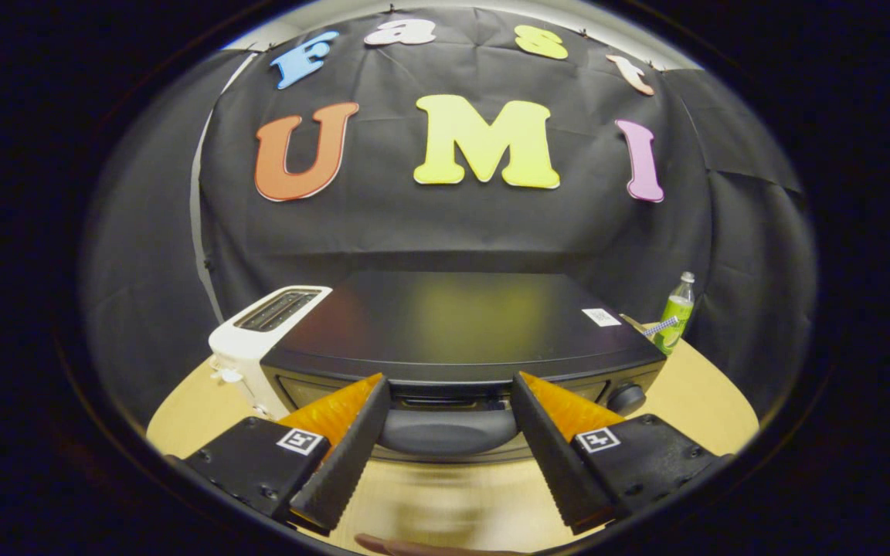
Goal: Open the toaster oven, put the food inside, and close the toaster oven door.
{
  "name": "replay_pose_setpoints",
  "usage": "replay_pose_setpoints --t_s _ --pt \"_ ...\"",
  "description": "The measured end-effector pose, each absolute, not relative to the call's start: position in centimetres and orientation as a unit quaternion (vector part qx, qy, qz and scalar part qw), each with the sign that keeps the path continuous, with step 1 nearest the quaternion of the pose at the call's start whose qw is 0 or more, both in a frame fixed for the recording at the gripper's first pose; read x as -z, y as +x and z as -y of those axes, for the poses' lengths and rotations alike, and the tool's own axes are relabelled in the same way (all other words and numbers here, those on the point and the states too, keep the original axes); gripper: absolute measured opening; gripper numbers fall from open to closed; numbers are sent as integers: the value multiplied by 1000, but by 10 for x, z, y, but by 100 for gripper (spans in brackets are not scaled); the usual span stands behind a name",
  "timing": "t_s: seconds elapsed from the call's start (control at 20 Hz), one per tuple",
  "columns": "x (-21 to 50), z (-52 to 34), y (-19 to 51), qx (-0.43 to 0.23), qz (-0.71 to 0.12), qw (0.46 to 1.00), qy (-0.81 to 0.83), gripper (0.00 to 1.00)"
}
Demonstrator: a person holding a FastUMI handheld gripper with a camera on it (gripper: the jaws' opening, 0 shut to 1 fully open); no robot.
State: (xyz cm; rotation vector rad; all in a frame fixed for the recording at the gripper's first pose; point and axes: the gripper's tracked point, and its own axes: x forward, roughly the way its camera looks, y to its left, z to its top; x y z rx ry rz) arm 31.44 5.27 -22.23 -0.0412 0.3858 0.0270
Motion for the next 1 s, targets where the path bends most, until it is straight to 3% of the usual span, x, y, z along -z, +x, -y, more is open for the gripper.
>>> replay_pose_setpoints --t_s 1.0 --pt "266 -45 220 -33 -222 974 -9 100"
